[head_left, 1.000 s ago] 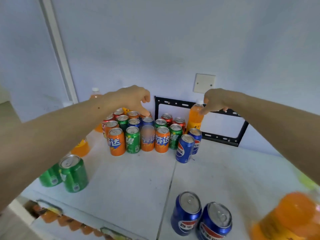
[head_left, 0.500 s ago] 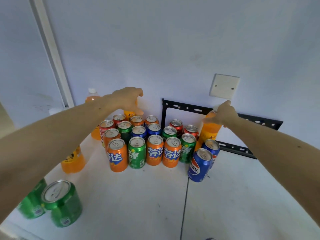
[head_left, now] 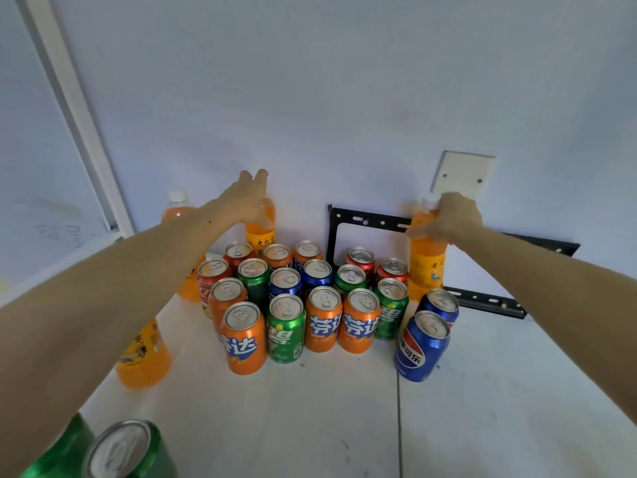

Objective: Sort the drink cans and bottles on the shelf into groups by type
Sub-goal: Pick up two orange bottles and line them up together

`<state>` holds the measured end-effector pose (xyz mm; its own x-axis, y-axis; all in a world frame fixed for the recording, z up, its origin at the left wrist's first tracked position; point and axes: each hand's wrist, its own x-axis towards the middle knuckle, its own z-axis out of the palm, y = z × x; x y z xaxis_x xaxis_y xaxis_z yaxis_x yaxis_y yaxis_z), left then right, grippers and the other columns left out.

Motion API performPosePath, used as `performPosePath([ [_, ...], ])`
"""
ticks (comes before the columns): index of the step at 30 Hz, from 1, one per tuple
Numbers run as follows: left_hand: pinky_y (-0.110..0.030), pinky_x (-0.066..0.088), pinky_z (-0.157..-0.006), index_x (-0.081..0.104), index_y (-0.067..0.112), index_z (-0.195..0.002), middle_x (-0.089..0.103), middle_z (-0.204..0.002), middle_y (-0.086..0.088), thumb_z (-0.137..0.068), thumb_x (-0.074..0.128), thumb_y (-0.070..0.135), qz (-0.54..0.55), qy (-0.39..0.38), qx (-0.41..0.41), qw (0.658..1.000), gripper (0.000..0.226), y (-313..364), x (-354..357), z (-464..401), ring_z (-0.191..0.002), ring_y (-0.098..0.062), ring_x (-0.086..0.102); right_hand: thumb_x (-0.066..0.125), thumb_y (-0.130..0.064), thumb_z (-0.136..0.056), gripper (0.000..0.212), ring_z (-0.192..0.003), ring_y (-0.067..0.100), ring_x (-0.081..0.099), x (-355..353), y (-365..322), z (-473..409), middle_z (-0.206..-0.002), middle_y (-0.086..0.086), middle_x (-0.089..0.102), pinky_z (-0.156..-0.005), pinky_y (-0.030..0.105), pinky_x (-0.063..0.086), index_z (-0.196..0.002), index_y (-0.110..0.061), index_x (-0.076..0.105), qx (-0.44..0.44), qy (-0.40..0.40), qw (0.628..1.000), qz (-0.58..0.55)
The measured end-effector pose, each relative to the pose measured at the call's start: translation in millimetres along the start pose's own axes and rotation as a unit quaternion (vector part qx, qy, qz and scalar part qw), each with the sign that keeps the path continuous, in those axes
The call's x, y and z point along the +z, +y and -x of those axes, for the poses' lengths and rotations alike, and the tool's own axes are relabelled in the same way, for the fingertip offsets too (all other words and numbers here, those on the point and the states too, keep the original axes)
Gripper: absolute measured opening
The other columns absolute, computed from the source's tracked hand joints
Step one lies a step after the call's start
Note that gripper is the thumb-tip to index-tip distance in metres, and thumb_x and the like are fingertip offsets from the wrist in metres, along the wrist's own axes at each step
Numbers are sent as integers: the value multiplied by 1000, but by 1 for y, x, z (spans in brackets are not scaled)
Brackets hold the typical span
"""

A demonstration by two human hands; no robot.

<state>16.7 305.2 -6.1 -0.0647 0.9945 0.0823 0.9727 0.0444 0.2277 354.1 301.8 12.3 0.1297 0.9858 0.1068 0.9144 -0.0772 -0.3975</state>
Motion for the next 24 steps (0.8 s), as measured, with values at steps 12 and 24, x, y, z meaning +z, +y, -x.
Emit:
performPosePath([
  [12,-36,47,-76,40,7,-129,57,-122,-15,-67,86,32,156,53,-75,984,81,-17,21,-28,-109,-32,56,86,-49,-59,63,-72,24,62,-55,-73,-2,-87,9,63,-58,30,49,-96,-7,57,-60,40,996,49],
  [24,-36,47,-71,44,14,-108,60,-104,-11,-58,88,39,97,134,66,984,72,47,-76,4,-96,-34,58,87,-43,-61,62,-73,27,65,-104,-58,35,-94,9,63,-50,28,51,-103,-10,56,-49,69,996,-10],
])
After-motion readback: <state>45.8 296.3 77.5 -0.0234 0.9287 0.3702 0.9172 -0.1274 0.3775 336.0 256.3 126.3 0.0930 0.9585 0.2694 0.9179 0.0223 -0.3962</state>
